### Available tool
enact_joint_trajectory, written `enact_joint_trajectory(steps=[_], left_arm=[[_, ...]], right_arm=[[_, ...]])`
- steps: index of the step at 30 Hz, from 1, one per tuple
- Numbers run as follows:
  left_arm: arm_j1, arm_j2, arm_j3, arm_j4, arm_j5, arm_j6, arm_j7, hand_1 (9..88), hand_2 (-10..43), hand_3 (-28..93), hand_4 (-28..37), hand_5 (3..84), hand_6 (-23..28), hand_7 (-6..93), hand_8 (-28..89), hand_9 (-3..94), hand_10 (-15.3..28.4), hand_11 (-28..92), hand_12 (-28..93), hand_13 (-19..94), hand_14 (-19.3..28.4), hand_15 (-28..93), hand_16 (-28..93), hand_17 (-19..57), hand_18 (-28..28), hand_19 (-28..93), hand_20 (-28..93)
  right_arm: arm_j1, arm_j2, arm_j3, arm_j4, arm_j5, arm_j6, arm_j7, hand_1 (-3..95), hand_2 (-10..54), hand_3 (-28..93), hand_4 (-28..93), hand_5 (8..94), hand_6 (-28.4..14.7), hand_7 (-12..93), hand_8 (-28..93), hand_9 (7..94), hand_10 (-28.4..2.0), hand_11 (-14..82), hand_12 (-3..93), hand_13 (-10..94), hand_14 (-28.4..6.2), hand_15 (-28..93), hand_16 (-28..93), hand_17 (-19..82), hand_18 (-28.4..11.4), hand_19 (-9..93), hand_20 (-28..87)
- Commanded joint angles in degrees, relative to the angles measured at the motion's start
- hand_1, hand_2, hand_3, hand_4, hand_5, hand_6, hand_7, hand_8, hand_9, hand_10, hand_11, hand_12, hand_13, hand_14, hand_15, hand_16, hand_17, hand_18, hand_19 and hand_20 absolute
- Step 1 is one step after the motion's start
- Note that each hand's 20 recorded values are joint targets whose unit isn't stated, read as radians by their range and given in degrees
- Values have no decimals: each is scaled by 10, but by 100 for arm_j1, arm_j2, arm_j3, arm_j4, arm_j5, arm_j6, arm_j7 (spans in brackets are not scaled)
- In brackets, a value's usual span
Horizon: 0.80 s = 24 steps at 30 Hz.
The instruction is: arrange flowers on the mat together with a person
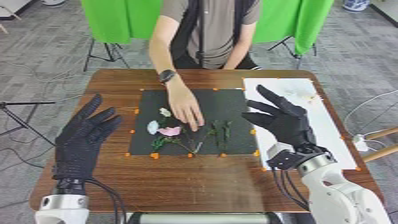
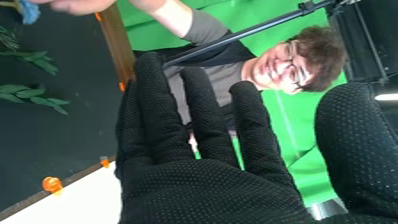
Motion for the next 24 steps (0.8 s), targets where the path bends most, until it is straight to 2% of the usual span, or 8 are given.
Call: enact_joint_trajectory(steps=[1,12,20,24], left_arm=[[47,2,18,20,-47,75,-21,228,72,788,-269,353,79,120,-103,359,205,239,96,291,269,479,-104,-47,252,667,2],[44,10,28,9,-50,108,-31,229,73,787,-269,354,79,120,-104,359,206,239,96,291,269,479,-105,-48,250,667,-1],[50,26,24,-14,-57,145,-36,230,75,786,-269,354,80,120,-103,359,205,241,96,291,269,479,-105,-48,250,666,-1],[70,44,37,-28,-66,159,-22,230,74,787,-268,354,81,120,-103,359,205,241,96,291,269,479,-105,-48,250,665,-2]], right_arm=[[-14,-3,10,-29,-49,61,14,138,137,846,-283,350,-15,106,-121,440,-167,94,99,406,-210,238,143,58,-182,460,131],[34,76,92,-67,-253,122,111,139,136,845,-283,351,-16,105,-121,442,-167,97,98,407,-211,240,143,58,-183,463,132],[295,702,182,-122,-1334,1070,292,156,123,846,-283,363,-17,112,-123,474,-170,122,102,435,-207,282,142,62,-185,482,136],[482,1027,243,-83,-2197,1489,747,179,107,843,-282,370,-16,121,-128,494,-169,145,104,461,-199,320,130,73,-186,512,140]])
